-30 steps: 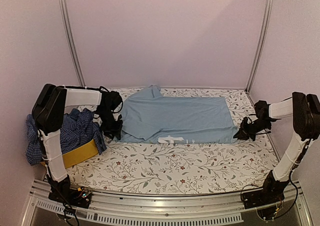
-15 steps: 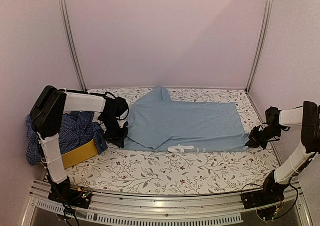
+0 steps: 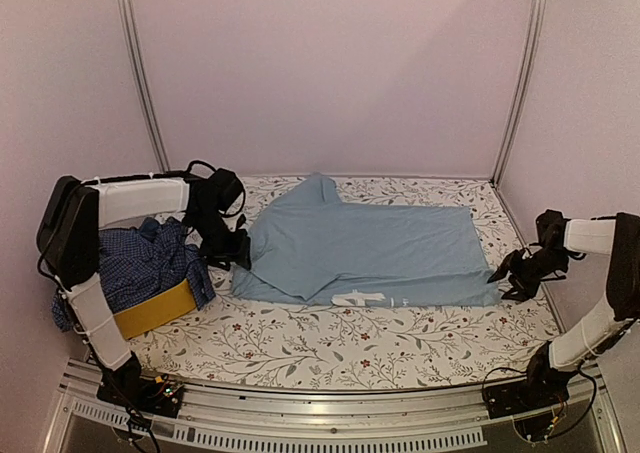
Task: Fold and stack the mixed laundry pile
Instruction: Move the 2/3-rectangle-folded T-shirt to the center of the board, then adjust the 1/3-folded T-shirt at the center of the board.
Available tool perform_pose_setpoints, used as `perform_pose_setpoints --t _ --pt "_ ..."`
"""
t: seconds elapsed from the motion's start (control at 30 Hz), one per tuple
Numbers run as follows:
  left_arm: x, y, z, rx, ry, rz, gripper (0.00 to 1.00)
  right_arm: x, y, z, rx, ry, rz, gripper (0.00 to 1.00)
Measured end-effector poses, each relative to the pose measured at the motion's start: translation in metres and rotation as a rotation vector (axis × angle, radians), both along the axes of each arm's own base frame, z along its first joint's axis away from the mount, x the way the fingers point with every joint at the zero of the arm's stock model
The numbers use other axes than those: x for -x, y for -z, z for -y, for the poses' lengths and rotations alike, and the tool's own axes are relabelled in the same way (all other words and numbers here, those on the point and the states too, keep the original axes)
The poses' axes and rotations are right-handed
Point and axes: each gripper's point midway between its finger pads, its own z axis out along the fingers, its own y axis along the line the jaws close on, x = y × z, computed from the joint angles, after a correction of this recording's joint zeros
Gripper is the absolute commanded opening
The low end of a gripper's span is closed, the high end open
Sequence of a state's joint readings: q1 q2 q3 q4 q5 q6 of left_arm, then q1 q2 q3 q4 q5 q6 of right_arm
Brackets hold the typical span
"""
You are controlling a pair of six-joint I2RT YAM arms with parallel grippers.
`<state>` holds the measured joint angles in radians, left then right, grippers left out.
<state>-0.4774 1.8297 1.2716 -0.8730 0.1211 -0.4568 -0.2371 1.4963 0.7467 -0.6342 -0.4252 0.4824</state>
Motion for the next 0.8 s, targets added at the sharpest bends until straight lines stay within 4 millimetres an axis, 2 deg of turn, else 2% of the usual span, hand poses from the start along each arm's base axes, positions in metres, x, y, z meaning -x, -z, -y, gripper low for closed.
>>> perform_pose_setpoints --t 0.13,0.23,0.33,0.53,0.63,0.8 --pt "-0.021 -0.047 0.009 0.126 -0.039 0.114 0.51 0.000 -0.022 -0.005 0.002 -0.021 0.047 0.63" --pt "-0.028 -0.064 0.022 0.226 -0.060 0.147 0.47 -0.008 -0.038 -0.024 -0.030 -0.084 0.117 0.67" --pt "-0.025 -0.060 0.032 0.299 -0.099 0.123 0.44 -0.017 -0.059 -0.063 -0.064 -0.203 0.199 0.66" --pt "-0.009 -0.036 0.036 0.363 -0.220 0.034 0.40 -0.041 -0.119 -0.167 -0.186 -0.462 0.404 0.58" --pt "-0.007 -0.030 0.035 0.368 -0.269 0.018 0.39 -0.051 -0.123 -0.208 -0.246 -0.530 0.429 0.53" --pt "-0.013 -0.029 0.031 0.358 -0.323 0.029 0.38 -0.059 -0.103 -0.275 -0.345 -0.602 0.379 0.47"
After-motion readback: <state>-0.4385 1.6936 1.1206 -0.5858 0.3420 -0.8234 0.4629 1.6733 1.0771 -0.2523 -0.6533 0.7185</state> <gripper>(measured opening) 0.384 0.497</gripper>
